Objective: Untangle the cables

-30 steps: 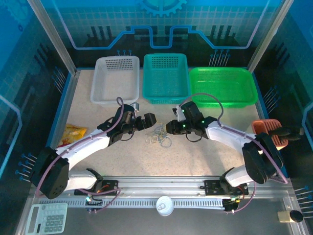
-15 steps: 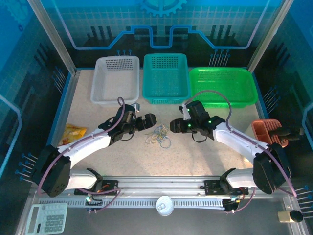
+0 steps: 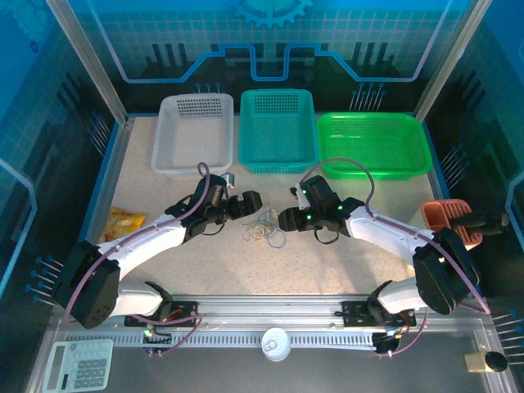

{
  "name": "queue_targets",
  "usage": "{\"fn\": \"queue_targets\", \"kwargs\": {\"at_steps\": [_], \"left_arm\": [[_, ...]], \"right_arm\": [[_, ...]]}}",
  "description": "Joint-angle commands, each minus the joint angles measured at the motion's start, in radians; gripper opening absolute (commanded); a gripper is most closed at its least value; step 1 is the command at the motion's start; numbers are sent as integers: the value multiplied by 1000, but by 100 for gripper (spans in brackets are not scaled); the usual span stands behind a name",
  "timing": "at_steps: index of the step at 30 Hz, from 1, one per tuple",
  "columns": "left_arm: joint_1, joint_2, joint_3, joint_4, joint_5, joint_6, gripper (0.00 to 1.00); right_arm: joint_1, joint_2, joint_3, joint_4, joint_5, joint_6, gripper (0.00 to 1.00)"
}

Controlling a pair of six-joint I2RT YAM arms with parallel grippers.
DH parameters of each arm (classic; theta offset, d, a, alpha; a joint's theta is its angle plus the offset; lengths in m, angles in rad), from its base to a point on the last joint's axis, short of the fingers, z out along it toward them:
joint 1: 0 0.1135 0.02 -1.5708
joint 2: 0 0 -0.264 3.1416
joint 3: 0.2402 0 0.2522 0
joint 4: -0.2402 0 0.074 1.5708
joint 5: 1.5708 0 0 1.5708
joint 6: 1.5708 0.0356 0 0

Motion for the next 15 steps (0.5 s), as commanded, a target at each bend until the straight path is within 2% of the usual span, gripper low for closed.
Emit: {"fn": "queue_targets", "kwargs": {"at_steps": [1,9,15], "left_arm": [[6,-16,12,-27,12,24,99],[6,-16,18,-24,17,27,99],[6,-15,16,-26,15,28,99]], "right_arm": [[27,-18,-42,19,16,43,54],[53,-33,-88,56,20,84,54],[62,-38,-58,73,-5,98,54]]}}
